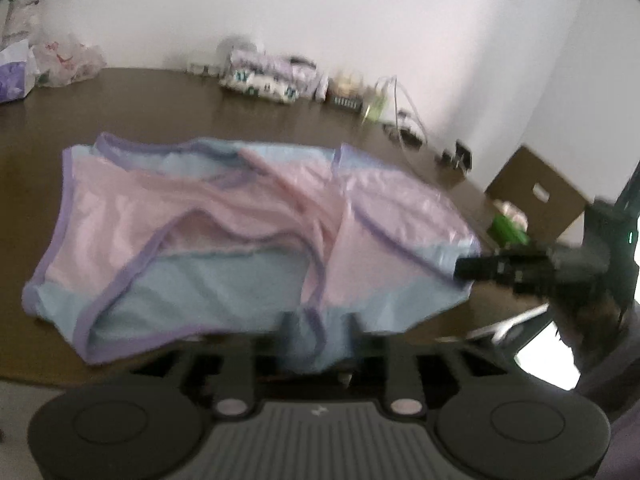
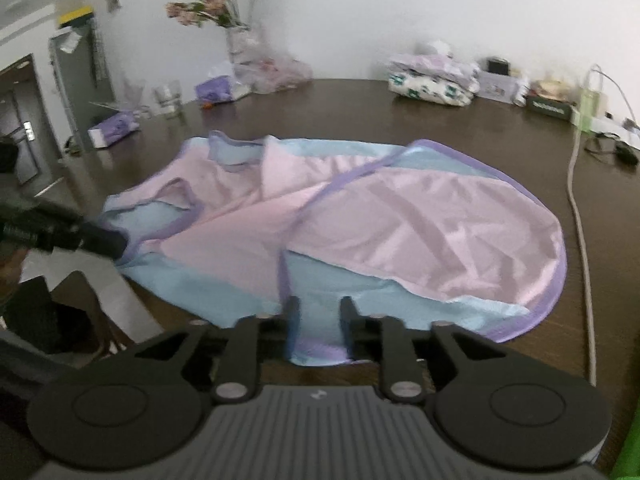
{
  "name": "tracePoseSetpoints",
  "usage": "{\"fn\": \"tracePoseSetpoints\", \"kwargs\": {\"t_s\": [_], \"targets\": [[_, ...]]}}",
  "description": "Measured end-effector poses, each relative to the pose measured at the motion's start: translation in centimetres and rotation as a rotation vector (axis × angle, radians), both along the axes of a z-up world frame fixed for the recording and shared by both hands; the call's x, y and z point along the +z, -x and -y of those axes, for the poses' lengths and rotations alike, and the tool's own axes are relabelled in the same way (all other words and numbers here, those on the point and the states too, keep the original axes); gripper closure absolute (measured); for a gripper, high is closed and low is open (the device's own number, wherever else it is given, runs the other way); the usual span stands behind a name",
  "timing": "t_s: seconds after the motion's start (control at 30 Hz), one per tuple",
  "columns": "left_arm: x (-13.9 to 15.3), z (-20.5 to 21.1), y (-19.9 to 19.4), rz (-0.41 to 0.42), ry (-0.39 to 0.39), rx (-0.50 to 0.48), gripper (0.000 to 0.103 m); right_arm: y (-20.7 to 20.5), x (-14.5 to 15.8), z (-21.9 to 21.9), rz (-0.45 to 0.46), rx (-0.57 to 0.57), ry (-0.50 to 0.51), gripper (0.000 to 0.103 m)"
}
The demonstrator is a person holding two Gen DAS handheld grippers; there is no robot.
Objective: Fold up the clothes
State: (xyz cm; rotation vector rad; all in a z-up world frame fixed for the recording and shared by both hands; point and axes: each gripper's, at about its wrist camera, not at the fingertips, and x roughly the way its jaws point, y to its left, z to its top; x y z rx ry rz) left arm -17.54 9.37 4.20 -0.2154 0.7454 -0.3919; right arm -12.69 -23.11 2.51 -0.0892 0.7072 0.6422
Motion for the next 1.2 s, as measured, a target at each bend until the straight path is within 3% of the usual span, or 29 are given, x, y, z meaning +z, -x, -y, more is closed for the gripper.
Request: {"fn": "tracePoseSetpoints", "kwargs": {"t_s": [0.03,0.13,0.2,0.3,0.43,0.47,0.5,0.6,0.7,0.8,0.87,0.9,0.97,1.03,1.13,1.2], "targets": [[-0.1,0.1,-0.4,0.005,-0.004,0.006,0.045,0.1,0.0,-0.1,0.006,0.009,0.001,0.078],[-0.9,0.0,-1.6,-0.002,-0.021,0.058,0.050,0.3,-0.4,-0.6,0.021,0.003,0.042,0.089],[-1.3,-0.4,-2.0,0.002,-0.019,0.091,0.054,0.7,-0.5,-0.6,0.022,0.019,0.061,0.089],[-1.0,-1.5,-1.7,0.002,-0.009,0.063,0.055,1.0,-0.2,-0.6,0.012,0.063,0.067,0.087],[2.2,-4.6,-3.9,0.041,0.046,0.145,0.052,-5.0,0.3,-1.9,-0.047,-0.018,0.015,0.081],[3.2,-5.0,-5.4,0.029,0.048,0.174,0.052,-6.5,0.5,-2.2,-0.061,-0.038,0.002,0.072],[3.8,-5.1,-7.2,0.011,0.056,0.203,0.052,-8.0,0.6,-2.5,-0.076,-0.058,-0.011,0.069],[4.0,-4.5,-13.9,-0.095,0.126,0.241,0.050,-12.5,1.0,-3.5,-0.120,-0.119,-0.050,0.069],[2.3,-3.2,-19.5,-0.205,0.093,0.298,0.063,-17.0,1.4,-4.5,-0.164,-0.180,-0.089,0.069],[0.6,-3.4,-22.4,-0.248,0.101,0.346,0.075,-21.2,1.6,-5.4,-0.209,-0.236,-0.129,0.069],[-0.4,-3.8,-23.9,-0.265,0.117,0.369,0.099,-22.2,0.5,-5.6,-0.228,-0.241,-0.153,0.069],[-0.8,-4.0,-24.3,-0.257,0.125,0.381,0.099,-22.5,-0.1,-5.7,-0.228,-0.242,-0.162,0.072],[-1.1,-4.2,-24.1,-0.191,0.140,0.406,0.099,-22.3,-0.4,-5.9,-0.184,-0.251,-0.151,0.089],[-1.4,-4.5,-23.8,-0.125,0.155,0.431,0.099,-21.9,-0.4,-6.1,-0.139,-0.273,-0.121,0.096],[-1.7,-4.8,-23.4,-0.047,0.175,0.461,0.087,-21.4,-0.4,-6.5,-0.071,-0.304,-0.076,0.097],[-0.8,-5.0,-22.5,-0.085,0.174,0.440,0.083,-21.0,-0.3,-6.7,-0.026,-0.325,-0.045,0.094]]}}
